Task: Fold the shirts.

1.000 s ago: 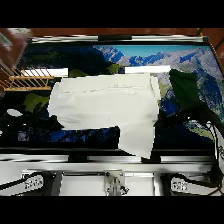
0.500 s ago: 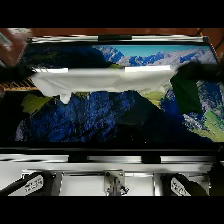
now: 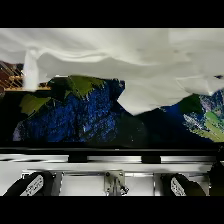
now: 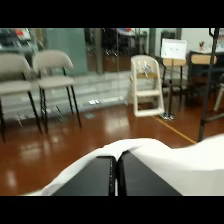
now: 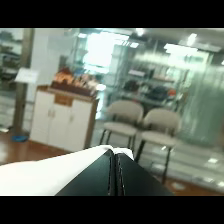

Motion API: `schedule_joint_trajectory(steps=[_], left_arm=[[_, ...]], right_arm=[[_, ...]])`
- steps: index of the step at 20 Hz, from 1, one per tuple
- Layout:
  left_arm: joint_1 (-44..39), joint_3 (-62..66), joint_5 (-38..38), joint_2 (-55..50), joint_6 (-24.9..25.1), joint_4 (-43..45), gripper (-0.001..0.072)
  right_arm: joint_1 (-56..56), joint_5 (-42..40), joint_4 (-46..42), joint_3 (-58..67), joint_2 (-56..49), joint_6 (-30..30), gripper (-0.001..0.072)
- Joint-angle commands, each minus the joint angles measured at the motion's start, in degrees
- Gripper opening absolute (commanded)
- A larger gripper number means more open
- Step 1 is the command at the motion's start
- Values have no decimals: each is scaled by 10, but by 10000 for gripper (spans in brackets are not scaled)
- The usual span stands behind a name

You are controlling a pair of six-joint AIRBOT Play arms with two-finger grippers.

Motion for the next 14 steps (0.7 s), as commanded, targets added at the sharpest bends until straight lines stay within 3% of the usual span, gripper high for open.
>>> schedule_joint_trajectory(steps=[1, 7, 14], left_arm=[[0, -31, 10, 69, -5, 82, 27], [0, -43, -73, 62, -5, 104, 27], [0, -147, -256, -63, -5, 105, 28]], right_arm=[[1, -20, -78, 24, 47, 8, 47], [1, -92, -112, 2, 61, 45, 47], [1, -208, -100, -211, -27, 92, 47]])
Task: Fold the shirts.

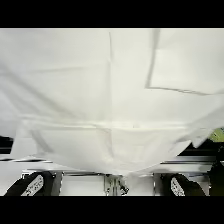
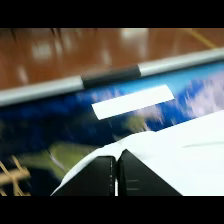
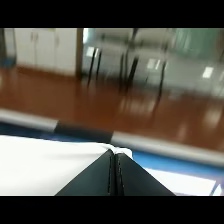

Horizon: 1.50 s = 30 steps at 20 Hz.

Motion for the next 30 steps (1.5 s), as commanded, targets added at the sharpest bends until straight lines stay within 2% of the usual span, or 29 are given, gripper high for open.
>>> schedule_joint_trajectory(steps=[1, 5, 7, 12, 14, 17, 21, 30], left_arm=[[-2, -80, -90, -76, -1, 5, 28], [-19, -165, -90, -212, -7, 4, 28], [-32, -163, -73, -289, -6, 4, 28], [-53, -163, 76, -428, -3, 4, 28], [-56, -163, 146, -454, 17, -3, 28], [-62, -163, 261, -471, 17, -10, 28], [-80, -163, 349, -481, 17, -16, 28], [-91, -163, 349, -515, 9, -15, 29]], right_arm=[[0, -50, 13, -113, -73, 16, 47], [11, 5, 34, -164, -229, 16, 46], [41, 70, 34, -164, -304, 16, 46], [103, 282, 34, -164, -444, 16, 47], [114, 335, 34, -164, -478, 16, 47], [129, 391, 34, -164, -513, 16, 47], [143, 424, 33, -164, -544, 16, 47], [145, 407, 32, -164, -556, 17, 48]])
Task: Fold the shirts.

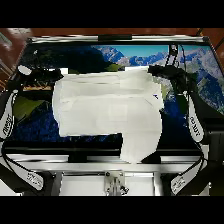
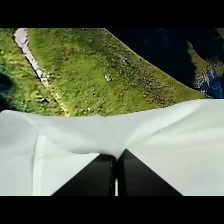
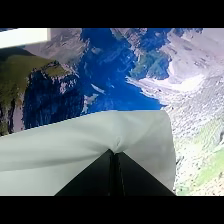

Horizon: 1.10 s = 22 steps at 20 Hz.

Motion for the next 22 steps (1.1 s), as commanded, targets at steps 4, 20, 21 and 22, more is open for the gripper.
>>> schedule_joint_trajectory(steps=[4, 20, 21, 22], left_arm=[[3, 0, -84, -4, -5, 0, 29], [61, 96, -373, 5, -101, 26, 27], [61, 96, -387, 3, -101, 26, 27], [58, 95, -396, -2, -100, 26, 27]], right_arm=[[1, -109, -3, 0, 8, 5, 47], [1, -345, -112, 0, 65, 124, 47], [1, -354, -109, 0, 66, 124, 47], [1, -366, -108, 0, 68, 125, 47]])
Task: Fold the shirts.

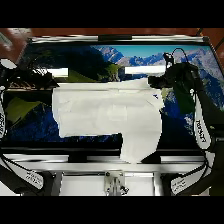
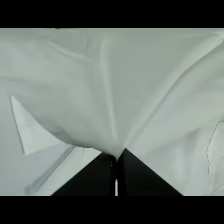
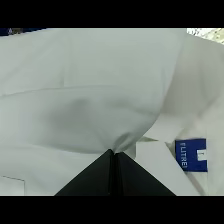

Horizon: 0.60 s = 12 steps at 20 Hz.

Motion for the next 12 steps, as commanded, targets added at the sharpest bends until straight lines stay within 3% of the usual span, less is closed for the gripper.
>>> schedule_joint_trajectory(steps=[1, 7, 12], left_arm=[[-2, 10, -43, -8, -9, 1, 27], [-16, 9, -71, -12, -9, 1, 27], [-21, 9, -135, -12, -38, 96, 27]], right_arm=[[1, -48, 0, 2, 5, 7, 47], [1, -148, -18, 12, 6, 5, 47], [1, -188, -21, 12, 6, 7, 47]])
